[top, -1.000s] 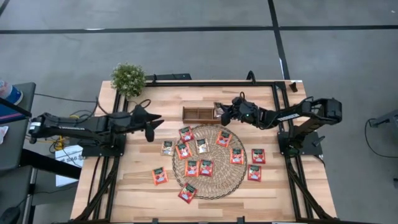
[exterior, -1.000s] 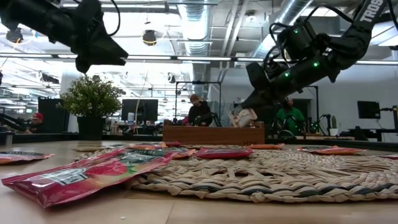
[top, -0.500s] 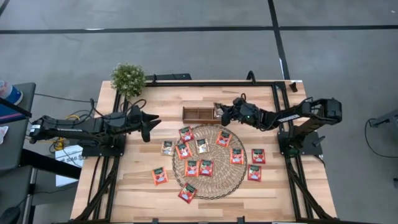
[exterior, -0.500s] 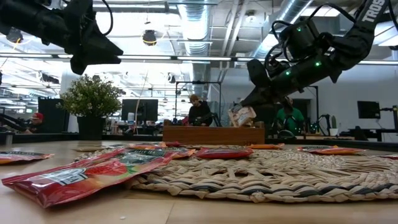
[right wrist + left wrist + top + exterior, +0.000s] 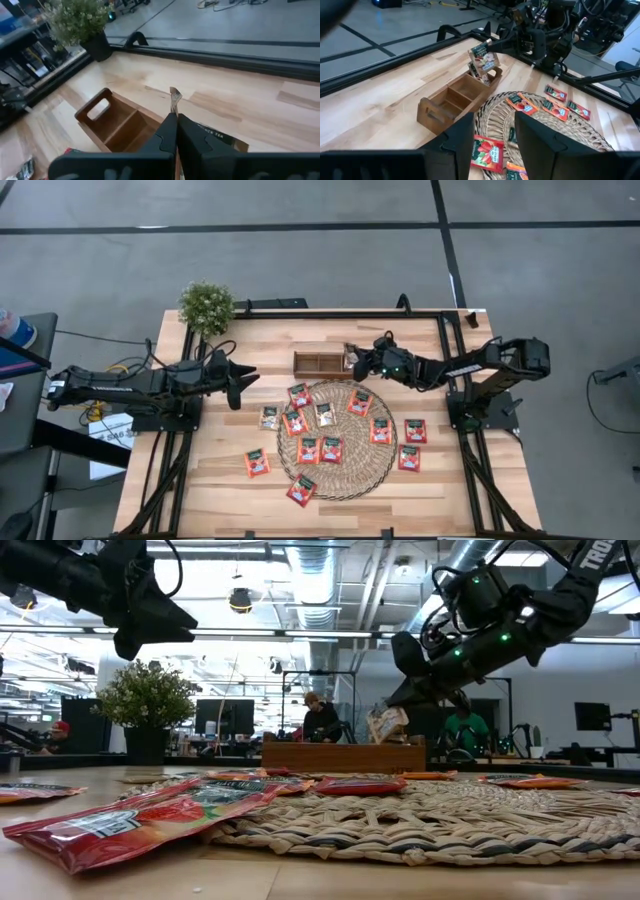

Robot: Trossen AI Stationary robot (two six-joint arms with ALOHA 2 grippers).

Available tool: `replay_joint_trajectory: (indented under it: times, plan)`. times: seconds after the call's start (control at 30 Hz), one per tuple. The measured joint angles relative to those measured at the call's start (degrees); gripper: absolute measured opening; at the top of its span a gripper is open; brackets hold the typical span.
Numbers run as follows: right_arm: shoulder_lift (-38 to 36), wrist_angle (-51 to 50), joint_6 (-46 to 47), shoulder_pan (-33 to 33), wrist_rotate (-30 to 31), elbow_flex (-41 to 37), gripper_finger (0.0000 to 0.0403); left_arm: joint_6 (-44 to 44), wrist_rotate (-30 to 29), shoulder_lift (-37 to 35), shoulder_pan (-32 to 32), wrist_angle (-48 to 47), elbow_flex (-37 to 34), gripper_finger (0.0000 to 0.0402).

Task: Pick & Place Tea
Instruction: Put the brown tea bag into the right section of the wooden organizer

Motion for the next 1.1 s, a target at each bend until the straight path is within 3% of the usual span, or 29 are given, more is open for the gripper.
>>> replay_joint_trajectory:
  times: [0.13,0.37,1.1]
  plan:
    - [0.0,-5.3,-0.6,0.0,0.0,1.7,0.0000,0.0,0.1,0.0,0.0,-0.3,0.0,0.0133]
    - [0.0,-5.1,-0.9,0.0,0.0,1.7,0.0000,0.0,2.6,0.0,0.0,-0.3,0.0,0.0133]
    - [0.0,-5.6,-0.6,0.0,-0.6,1.7,0.0012,0.0,3.1,0.0,0.0,-0.3,0.0,0.0133]
